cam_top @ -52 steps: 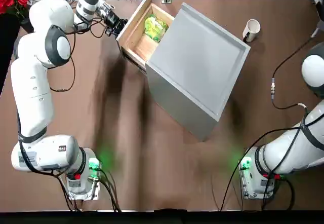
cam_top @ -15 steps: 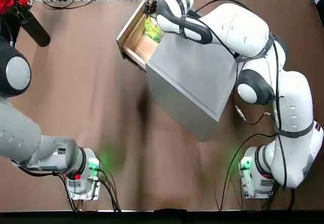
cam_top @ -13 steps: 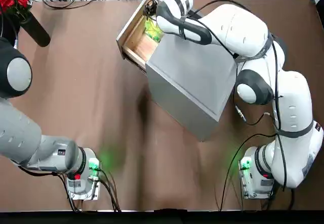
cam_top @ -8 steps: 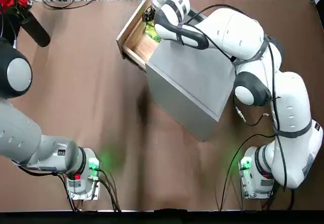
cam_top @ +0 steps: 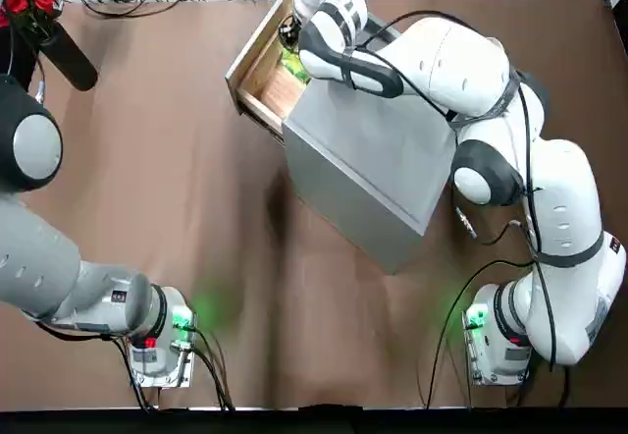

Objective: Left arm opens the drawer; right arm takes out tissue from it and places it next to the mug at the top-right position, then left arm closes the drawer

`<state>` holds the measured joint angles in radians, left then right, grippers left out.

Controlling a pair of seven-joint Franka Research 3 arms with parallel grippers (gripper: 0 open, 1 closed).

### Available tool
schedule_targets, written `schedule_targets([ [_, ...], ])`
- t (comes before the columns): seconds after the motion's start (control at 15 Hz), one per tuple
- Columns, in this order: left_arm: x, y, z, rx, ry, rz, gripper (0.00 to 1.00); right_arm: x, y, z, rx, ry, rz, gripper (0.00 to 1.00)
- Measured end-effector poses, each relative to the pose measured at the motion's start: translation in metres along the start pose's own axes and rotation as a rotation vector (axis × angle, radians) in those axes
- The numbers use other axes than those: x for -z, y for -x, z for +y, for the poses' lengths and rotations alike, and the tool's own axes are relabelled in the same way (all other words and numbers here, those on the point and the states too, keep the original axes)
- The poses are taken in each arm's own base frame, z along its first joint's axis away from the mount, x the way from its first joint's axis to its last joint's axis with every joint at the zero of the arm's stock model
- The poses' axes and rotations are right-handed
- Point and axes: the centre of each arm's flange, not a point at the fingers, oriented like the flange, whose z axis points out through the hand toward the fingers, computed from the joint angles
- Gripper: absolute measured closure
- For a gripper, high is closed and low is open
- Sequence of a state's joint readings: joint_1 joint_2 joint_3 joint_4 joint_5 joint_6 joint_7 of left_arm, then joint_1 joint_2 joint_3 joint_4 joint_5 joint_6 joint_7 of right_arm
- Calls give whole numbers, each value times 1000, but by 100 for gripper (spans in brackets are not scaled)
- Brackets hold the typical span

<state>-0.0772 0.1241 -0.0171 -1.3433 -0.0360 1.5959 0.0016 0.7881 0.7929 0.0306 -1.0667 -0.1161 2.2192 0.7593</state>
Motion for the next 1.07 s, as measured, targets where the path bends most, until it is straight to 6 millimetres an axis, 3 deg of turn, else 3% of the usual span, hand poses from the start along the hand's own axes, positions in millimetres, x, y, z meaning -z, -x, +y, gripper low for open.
schedule_targets([
  [0.07,-1,0,0,0,1,-3,0,0,-2,1,-2,1,2,63],
  [0.13,-3,0,0,0,3,-6,0,2,-5,3,-6,1,6,81],
  [0.27,-4,0,1,1,11,-10,0,4,-7,5,-9,6,3,98],
  [1.07,-18,3,1,2,14,-59,0,26,-13,4,-157,-94,-117,98],
])
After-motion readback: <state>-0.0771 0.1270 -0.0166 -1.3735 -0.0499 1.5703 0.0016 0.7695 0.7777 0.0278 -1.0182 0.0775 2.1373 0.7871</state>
